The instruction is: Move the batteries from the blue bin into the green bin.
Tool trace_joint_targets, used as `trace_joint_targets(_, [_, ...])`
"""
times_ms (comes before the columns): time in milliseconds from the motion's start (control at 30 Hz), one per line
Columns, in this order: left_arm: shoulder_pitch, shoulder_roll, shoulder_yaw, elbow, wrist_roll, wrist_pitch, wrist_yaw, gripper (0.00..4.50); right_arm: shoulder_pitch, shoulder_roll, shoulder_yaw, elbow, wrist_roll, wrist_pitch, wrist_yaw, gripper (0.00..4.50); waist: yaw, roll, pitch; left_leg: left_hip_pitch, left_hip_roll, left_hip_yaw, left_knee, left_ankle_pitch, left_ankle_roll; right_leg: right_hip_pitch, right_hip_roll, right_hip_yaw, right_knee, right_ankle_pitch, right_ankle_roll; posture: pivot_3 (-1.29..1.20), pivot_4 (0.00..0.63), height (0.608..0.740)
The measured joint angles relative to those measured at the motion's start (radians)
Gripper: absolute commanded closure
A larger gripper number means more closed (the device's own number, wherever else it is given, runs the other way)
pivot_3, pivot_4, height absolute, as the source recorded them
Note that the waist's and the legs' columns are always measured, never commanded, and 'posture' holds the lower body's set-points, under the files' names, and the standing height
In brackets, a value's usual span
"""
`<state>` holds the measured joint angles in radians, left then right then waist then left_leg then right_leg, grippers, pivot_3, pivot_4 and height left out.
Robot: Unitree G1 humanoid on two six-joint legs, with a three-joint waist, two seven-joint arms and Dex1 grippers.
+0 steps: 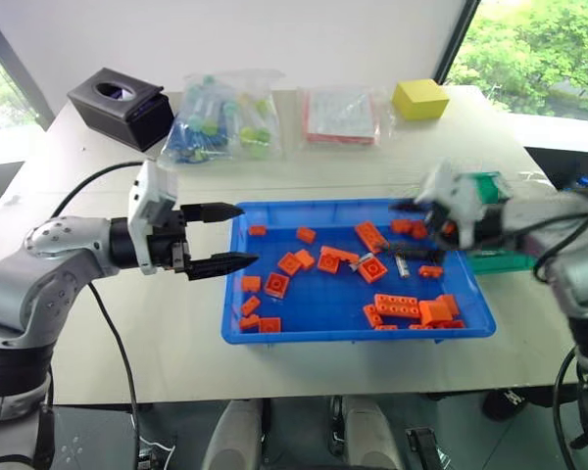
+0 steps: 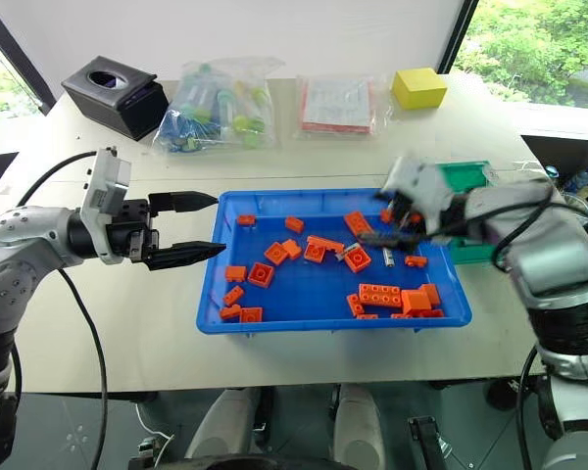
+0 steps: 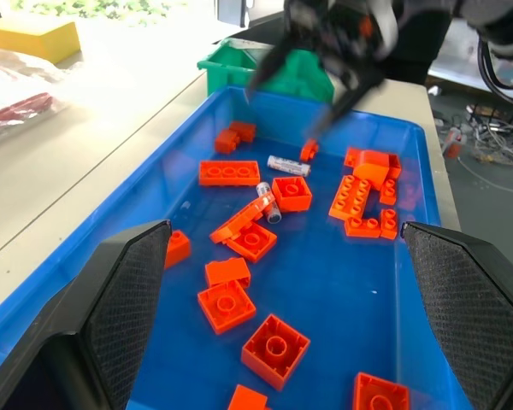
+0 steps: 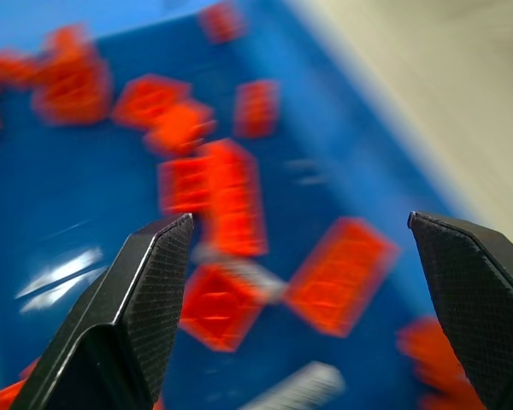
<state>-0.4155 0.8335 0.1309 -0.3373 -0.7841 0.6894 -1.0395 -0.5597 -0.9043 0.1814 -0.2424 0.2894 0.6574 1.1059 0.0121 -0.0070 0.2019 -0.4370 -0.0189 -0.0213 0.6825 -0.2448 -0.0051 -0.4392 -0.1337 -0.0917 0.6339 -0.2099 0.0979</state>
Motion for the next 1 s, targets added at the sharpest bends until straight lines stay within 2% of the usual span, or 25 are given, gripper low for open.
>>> trace_joint_targets(200, [-0.002, 0.000, 0.002, -0.001, 0.000, -0.001, 0.000, 0.00, -0.105, 0.040, 0.175, 0.147, -0.136, -0.164, 0.082, 0.37, -0.006, 0.000, 0.000, 0.000, 0.000, 0.000, 0.000, 0.000, 0.000, -0.001, 0.001, 0.000, 0.001, 0.000, 0.000, 0.00, 0.150, 0.692])
trace_joint_targets(333, [0.005, 0.001, 0.008, -0.008, 0.000, -0.001, 0.003, 0.00, -0.156, 0.076, 0.247, 0.284, -0.227, -0.278, 0.128, 0.37, -0.006, 0.000, 0.000, 0.000, 0.000, 0.000, 0.000, 0.000, 0.000, -0.001, 0.001, 0.000, 0.000, 0.000, 0.000, 0.00, 0.150, 0.692])
trace_joint_targets(700, [0.041, 0.001, 0.042, -0.047, -0.005, 0.000, 0.035, 0.00, -0.257, 0.152, 0.285, 0.487, -0.367, -0.430, 0.195, 0.37, -0.005, 0.000, 0.000, 0.000, 0.000, 0.000, 0.000, 0.000, 0.000, 0.000, 0.001, 0.000, 0.001, 0.000, 0.000, 0.00, 0.150, 0.692])
trace_joint_targets(800, [0.041, 0.001, 0.043, -0.049, -0.005, -0.001, 0.039, 0.00, -0.274, 0.174, 0.285, 0.513, -0.390, -0.430, 0.209, 1.12, -0.005, 0.000, 0.000, 0.001, 0.000, 0.000, 0.000, 0.000, 0.000, 0.000, 0.001, 0.000, 0.001, 0.000, 0.000, 0.00, 0.150, 0.692])
trace_joint_targets(933, [0.041, 0.001, 0.043, -0.049, -0.005, -0.001, 0.041, 0.00, -0.280, 0.185, 0.287, 0.520, -0.405, -0.419, 0.234, 3.14, -0.005, 0.000, 0.000, 0.001, 0.000, 0.000, 0.000, 0.000, 0.000, 0.000, 0.001, 0.000, 0.001, 0.000, 0.000, 0.00, 0.150, 0.692])
trace_joint_targets(1000, [0.041, 0.001, 0.043, -0.049, -0.005, -0.001, 0.041, 0.00, -0.280, 0.187, 0.287, 0.518, -0.406, -0.407, 0.243, 3.14, -0.005, 0.000, 0.000, 0.001, 0.000, 0.000, 0.000, 0.000, 0.000, 0.000, 0.001, 0.000, 0.001, 0.000, 0.000, 0.00, 0.150, 0.692])
